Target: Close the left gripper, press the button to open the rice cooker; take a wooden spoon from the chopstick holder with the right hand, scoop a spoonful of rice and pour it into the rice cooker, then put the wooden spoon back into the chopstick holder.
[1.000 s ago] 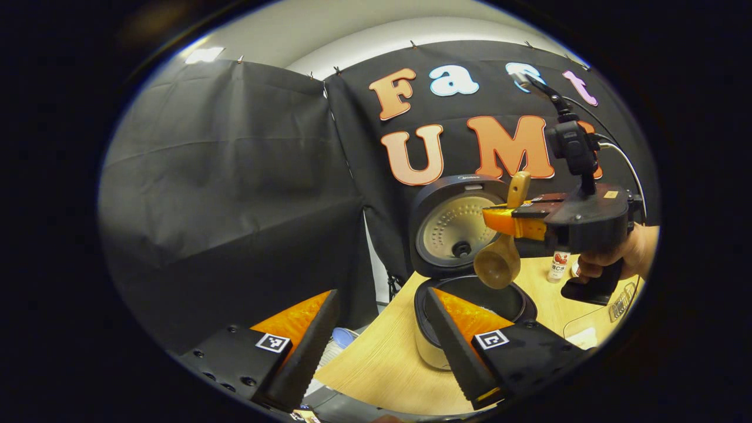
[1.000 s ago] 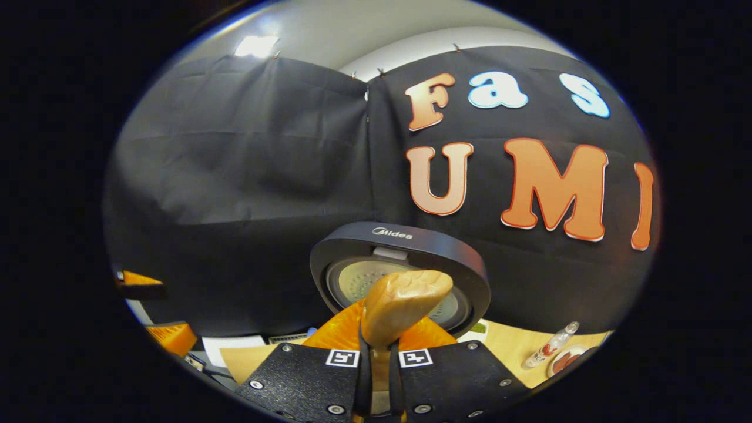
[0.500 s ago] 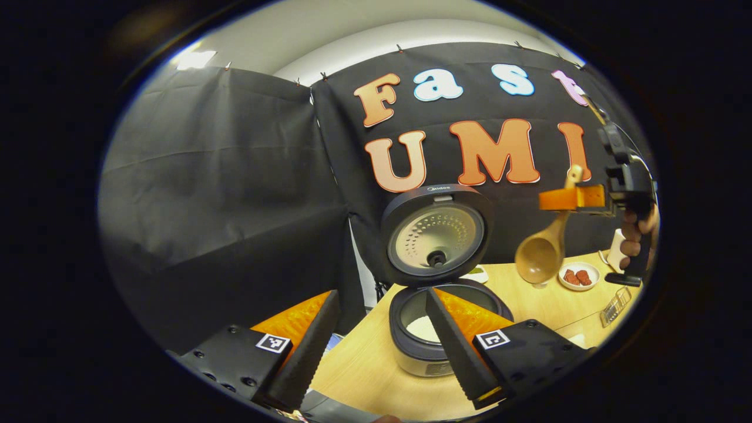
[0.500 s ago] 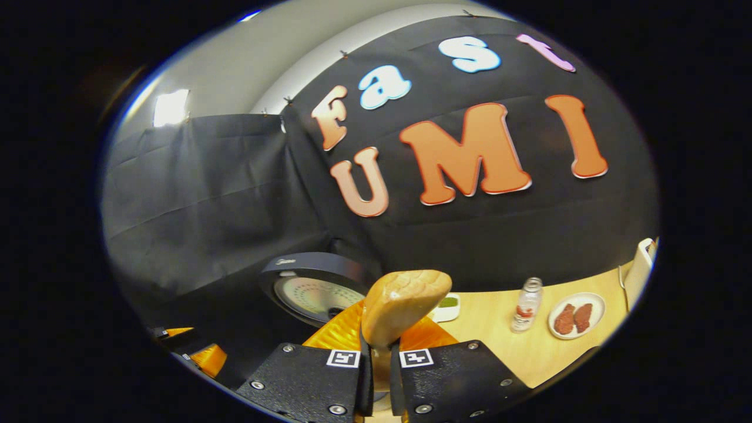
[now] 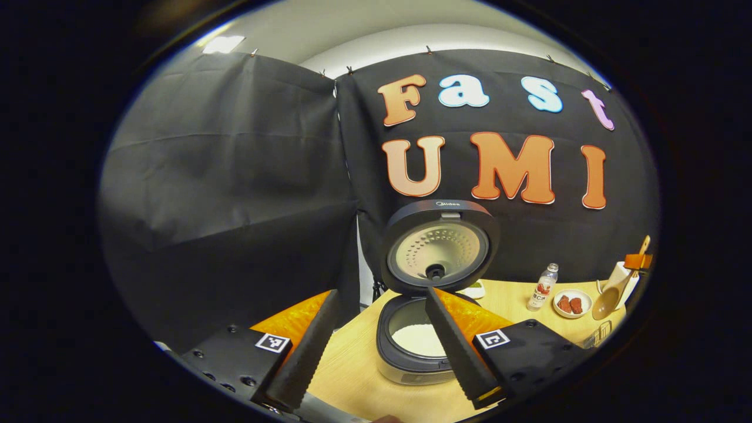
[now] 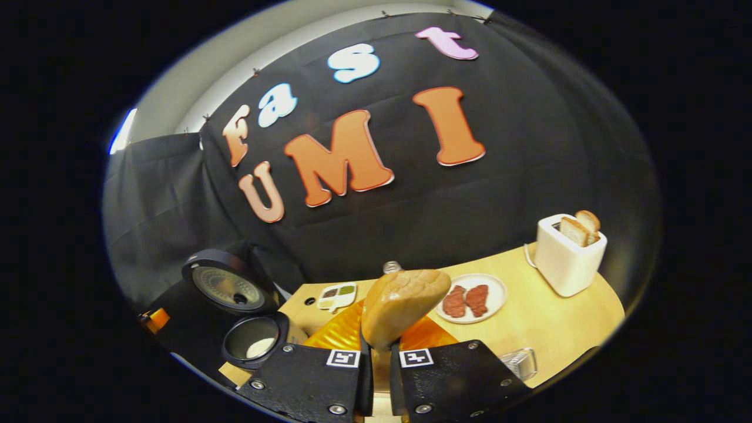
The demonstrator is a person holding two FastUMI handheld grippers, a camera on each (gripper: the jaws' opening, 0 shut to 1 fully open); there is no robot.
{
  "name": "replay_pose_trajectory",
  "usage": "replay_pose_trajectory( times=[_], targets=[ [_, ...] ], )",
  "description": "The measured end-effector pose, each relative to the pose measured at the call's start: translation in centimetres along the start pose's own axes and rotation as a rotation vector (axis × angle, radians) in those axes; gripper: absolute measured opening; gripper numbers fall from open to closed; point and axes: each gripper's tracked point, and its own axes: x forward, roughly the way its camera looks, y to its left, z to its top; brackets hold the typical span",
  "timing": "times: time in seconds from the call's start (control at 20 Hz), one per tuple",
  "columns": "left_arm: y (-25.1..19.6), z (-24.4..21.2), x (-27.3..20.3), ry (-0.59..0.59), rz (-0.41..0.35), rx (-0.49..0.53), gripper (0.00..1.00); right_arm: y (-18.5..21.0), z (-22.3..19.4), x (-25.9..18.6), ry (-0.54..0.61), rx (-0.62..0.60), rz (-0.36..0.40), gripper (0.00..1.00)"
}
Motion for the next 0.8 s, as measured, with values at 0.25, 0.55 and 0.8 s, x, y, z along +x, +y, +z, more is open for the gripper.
replay_pose_trajectory(
  times=[0.25, 0.55, 0.8],
  targets=[
    [-2.7, 0.4, -1.2, 0.003, -0.003, 0.016, 0.99, -9.1, -0.4, -1.2, 0.008, 0.028, -0.137, 0.11],
    [-5.6, 1.1, -2.6, 0.008, -0.019, 0.010, 0.98, -14.8, -4.4, -1.0, 0.076, 0.027, -0.208, 0.11],
    [-5.3, 2.8, -3.2, -0.017, 0.010, 0.046, 0.98, -17.6, -10.0, 0.1, 0.175, 0.041, -0.249, 0.12]
  ],
)
